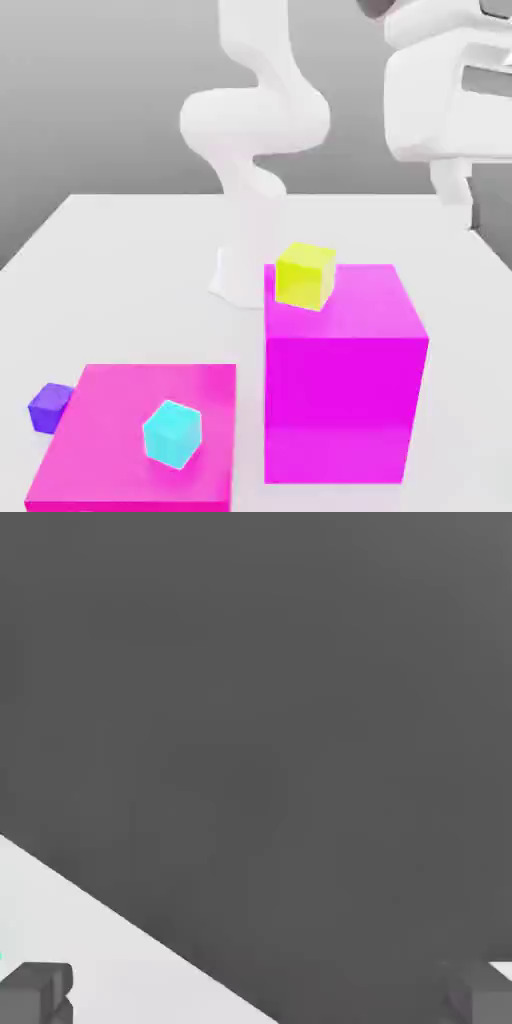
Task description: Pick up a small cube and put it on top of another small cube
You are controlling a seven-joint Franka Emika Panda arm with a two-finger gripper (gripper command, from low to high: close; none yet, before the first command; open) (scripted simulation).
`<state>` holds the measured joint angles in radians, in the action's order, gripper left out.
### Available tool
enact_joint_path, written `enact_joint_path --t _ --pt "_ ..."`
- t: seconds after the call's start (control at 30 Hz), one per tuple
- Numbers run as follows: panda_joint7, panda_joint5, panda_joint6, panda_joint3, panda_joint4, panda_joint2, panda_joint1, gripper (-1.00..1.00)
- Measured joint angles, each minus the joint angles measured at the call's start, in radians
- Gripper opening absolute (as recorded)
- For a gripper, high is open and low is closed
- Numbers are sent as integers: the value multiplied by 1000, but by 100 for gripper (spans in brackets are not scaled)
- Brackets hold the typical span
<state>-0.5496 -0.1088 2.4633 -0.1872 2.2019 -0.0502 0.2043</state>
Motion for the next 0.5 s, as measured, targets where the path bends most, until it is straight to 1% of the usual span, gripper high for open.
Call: enact_joint_path --t 0.43,0.5 --pt "129 -110 99 -83 -63 477 148 0" --pt "123 -134 139 -71 -78 550 170 0"
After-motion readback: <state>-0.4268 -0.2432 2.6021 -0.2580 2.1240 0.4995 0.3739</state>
